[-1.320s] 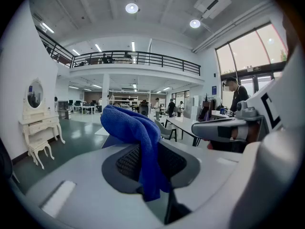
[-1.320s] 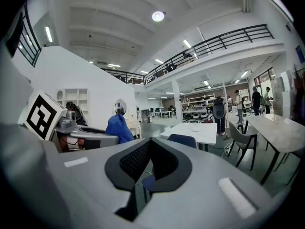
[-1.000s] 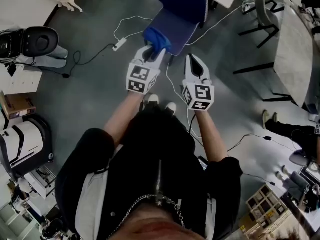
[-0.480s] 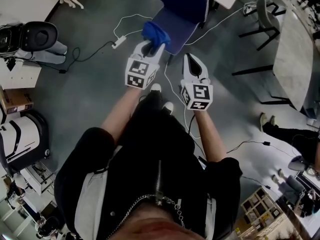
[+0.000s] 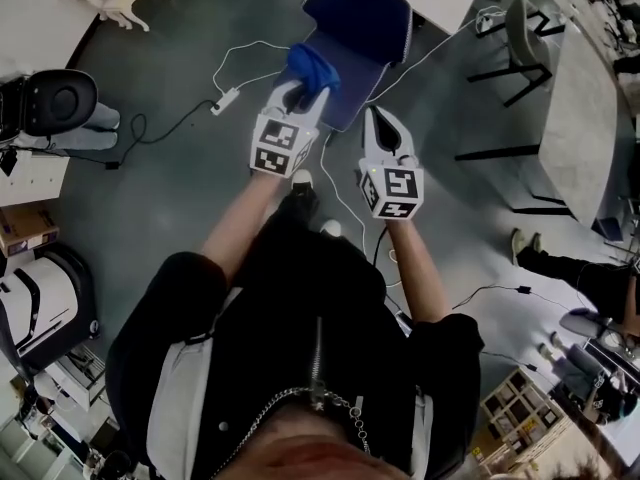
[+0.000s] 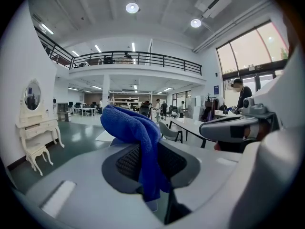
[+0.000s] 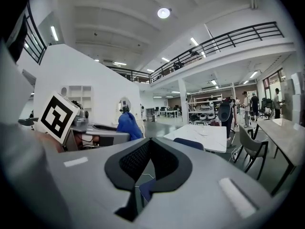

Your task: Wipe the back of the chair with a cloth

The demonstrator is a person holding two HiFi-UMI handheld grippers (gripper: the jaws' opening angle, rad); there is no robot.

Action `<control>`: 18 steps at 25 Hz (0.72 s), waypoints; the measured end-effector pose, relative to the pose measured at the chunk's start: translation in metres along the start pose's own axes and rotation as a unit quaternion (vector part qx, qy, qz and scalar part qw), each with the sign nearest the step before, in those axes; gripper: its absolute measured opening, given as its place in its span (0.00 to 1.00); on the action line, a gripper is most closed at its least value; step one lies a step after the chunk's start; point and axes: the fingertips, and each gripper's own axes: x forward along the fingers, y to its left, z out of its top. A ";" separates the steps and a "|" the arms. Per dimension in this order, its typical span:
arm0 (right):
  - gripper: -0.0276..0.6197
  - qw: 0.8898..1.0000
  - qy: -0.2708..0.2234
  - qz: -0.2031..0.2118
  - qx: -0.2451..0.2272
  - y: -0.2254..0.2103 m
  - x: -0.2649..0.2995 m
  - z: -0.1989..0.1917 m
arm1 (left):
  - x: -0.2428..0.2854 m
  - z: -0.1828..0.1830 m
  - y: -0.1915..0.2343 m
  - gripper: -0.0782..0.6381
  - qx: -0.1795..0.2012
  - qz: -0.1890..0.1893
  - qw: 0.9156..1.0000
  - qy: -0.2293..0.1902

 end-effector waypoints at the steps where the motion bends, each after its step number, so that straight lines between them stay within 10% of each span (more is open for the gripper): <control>1: 0.05 1.000 0.002 -0.002 0.000 -0.001 0.012 0.003 | 0.007 0.003 0.010 0.24 0.001 -0.003 1.000 0.000; 18: 0.05 0.998 0.022 -0.050 0.010 -0.030 0.112 0.018 | 0.098 0.004 0.087 0.24 0.000 -0.044 0.999 0.017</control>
